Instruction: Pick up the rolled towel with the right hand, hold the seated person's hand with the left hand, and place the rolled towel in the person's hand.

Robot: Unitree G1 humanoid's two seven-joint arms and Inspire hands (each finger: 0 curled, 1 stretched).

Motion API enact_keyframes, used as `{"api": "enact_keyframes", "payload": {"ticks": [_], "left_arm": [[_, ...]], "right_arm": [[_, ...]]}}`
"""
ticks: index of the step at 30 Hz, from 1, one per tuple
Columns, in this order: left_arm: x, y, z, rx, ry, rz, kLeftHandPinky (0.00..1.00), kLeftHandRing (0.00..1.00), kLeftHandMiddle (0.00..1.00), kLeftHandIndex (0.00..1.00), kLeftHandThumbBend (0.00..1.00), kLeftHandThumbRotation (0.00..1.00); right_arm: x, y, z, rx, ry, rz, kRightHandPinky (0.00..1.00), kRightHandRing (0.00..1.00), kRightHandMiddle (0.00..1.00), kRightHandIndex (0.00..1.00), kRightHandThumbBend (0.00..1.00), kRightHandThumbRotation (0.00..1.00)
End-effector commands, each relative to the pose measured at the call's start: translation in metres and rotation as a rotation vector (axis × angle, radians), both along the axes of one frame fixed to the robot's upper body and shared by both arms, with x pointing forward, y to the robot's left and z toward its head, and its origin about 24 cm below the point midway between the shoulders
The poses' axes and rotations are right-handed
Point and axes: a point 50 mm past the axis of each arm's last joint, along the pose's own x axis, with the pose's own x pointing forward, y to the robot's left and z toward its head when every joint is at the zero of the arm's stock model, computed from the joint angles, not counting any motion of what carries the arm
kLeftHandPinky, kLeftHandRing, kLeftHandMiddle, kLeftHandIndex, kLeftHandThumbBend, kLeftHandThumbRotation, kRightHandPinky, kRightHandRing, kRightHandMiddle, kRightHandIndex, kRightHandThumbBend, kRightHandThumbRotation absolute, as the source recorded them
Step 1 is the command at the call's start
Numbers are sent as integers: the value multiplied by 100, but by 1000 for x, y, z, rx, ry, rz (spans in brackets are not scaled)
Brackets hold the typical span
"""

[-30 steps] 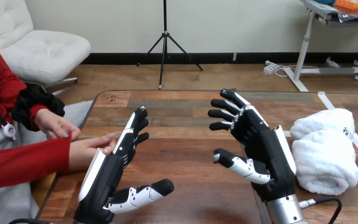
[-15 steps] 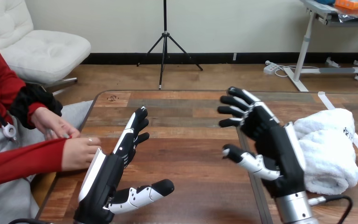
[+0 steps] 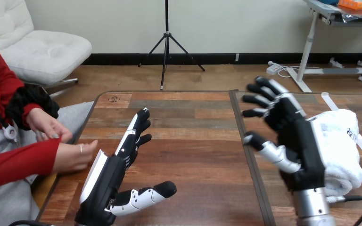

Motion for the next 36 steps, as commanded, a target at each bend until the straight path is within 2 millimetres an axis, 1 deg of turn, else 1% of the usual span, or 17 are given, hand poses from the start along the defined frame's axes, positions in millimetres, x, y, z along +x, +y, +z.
{"api": "enact_keyframes", "payload": {"ticks": [1,8,16,21,30,36], "left_arm": [[15,-2,15,-7,-82,-8,90,97,100,99,100,60],[15,-2,15,-9,-83,-6,90,97,100,99,100,59],[14,-3,15,-12,-82,-5,90,96,99,99,100,60],[13,-3,15,-6,-87,-7,90,97,99,99,100,60],[13,-3,15,-8,-85,-2,90,96,99,98,100,60],[13,-4,14,-8,-81,-5,90,96,99,99,100,60]], "right_arm": [[20,-9,37,-3,-150,-51,64,77,81,84,100,52],[23,-19,45,-29,-165,-111,69,80,83,86,100,57],[26,-33,55,-46,-163,-196,71,81,83,87,100,62],[28,-40,62,-21,-147,-239,72,81,84,87,100,63],[31,-57,76,-93,-112,-336,73,84,86,90,100,68],[34,-68,85,-165,-58,-384,74,87,88,92,100,71]]}}
